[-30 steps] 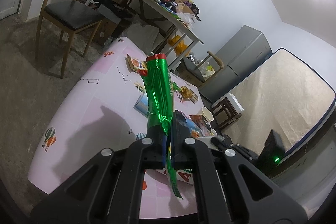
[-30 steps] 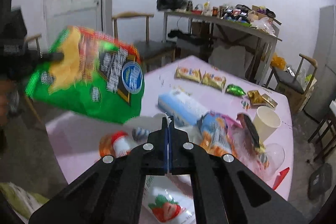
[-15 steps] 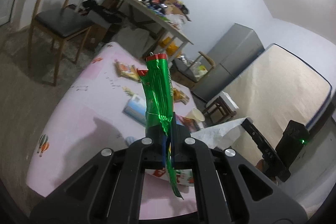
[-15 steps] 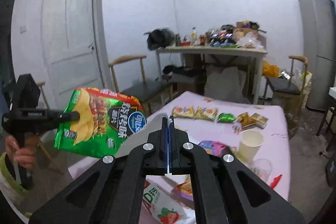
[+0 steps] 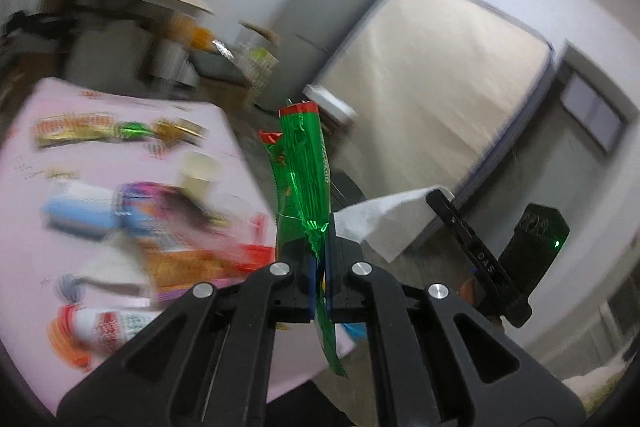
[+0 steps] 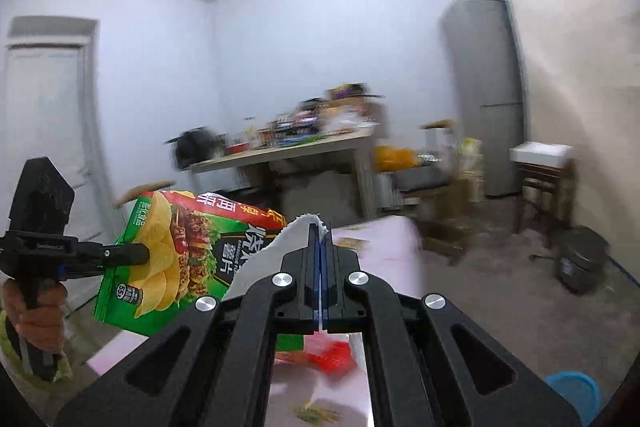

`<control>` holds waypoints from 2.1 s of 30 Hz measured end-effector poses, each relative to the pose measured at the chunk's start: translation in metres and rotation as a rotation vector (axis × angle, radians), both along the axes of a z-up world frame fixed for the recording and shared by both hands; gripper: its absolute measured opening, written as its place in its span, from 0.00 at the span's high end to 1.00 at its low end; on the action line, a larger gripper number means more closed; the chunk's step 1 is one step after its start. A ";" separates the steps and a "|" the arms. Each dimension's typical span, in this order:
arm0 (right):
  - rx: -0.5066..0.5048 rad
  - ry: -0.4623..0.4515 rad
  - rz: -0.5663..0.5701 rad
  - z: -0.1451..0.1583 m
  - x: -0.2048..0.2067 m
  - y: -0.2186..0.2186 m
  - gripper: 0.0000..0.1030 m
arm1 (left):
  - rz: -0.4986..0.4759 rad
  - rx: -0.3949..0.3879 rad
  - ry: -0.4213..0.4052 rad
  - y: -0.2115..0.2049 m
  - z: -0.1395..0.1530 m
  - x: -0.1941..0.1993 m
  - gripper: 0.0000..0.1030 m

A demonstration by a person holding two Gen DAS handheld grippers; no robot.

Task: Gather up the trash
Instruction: 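Drop the chip bag and tissue into the blue wastebasket with both tools, then move both tools back over the table toward the white milk bottle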

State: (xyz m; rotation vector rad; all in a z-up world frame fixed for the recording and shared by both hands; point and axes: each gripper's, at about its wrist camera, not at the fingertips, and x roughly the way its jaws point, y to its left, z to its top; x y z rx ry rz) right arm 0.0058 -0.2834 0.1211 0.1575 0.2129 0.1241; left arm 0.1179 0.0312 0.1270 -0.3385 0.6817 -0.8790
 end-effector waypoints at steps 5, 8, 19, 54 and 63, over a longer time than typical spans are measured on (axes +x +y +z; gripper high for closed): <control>0.030 0.050 -0.219 -0.020 -0.041 -0.085 0.99 | -0.222 0.101 0.032 -0.125 -0.011 0.006 0.99; 0.052 0.105 -0.333 -0.040 -0.056 -0.134 1.00 | -0.331 0.166 0.077 -0.208 -0.028 0.011 0.99; 0.393 0.359 -0.555 -0.179 -0.058 -0.312 0.99 | -0.612 0.429 0.269 -0.479 -0.174 0.020 0.99; 0.688 0.644 -0.776 -0.345 -0.083 -0.402 0.41 | -0.530 0.627 0.181 -0.550 -0.210 0.011 0.37; 0.313 0.544 -0.737 -0.217 -0.091 -0.295 0.11 | -0.541 0.421 0.108 -0.390 -0.086 0.000 0.16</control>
